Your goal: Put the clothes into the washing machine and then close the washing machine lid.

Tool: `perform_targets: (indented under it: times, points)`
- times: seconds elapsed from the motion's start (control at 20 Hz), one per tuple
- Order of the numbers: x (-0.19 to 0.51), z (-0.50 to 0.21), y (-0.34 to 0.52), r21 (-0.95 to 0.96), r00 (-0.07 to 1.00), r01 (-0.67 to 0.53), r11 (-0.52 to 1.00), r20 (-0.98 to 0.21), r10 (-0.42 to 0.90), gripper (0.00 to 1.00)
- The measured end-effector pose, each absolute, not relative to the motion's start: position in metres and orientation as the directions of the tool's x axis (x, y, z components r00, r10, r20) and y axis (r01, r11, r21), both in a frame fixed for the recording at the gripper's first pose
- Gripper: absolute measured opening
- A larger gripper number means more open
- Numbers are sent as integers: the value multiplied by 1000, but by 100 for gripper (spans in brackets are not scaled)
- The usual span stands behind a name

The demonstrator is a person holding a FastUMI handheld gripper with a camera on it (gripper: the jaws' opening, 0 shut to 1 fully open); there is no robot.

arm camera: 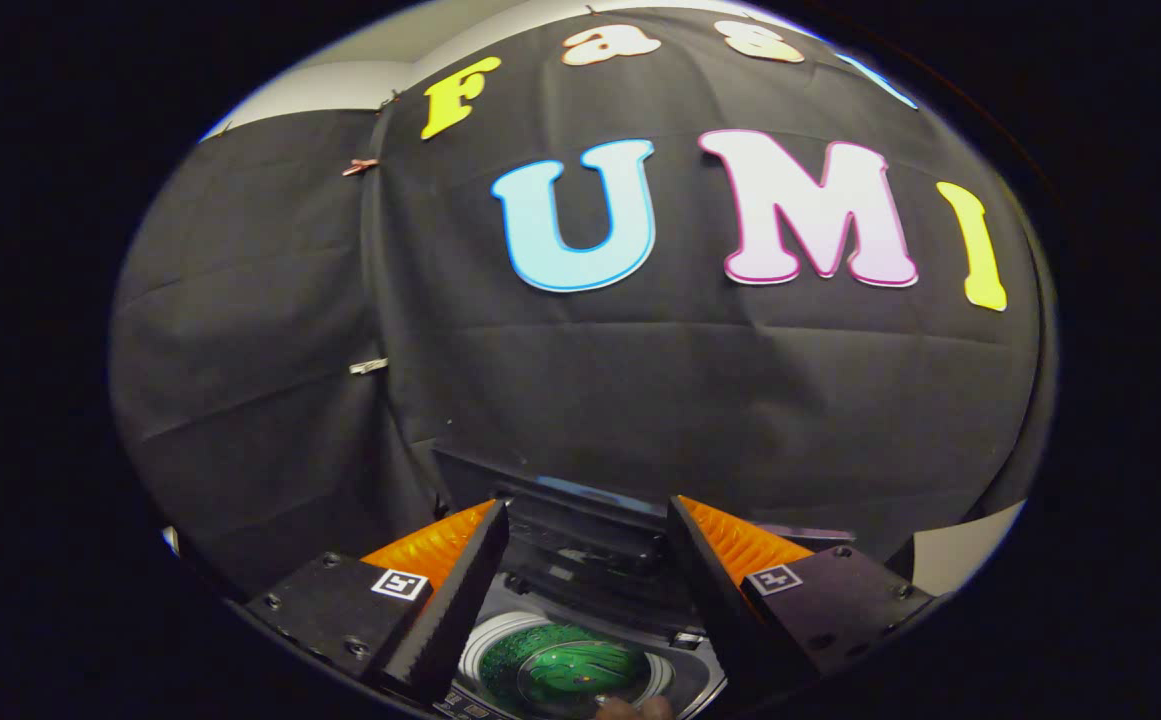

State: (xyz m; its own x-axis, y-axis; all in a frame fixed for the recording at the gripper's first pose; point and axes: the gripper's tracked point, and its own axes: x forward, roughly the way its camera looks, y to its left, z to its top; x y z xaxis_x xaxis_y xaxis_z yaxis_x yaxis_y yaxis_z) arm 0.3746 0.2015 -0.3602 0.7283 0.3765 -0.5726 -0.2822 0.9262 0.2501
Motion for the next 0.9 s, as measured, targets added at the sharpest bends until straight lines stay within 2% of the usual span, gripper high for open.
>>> perform_targets:
  times: [0.3, 0.9]
  points:
    - [398, -372, 155, 182, 778, -103, 978, -597, 193, 99]
    - [405, -392, 138, 115, 760, -48, 992, -641, 111, 98]
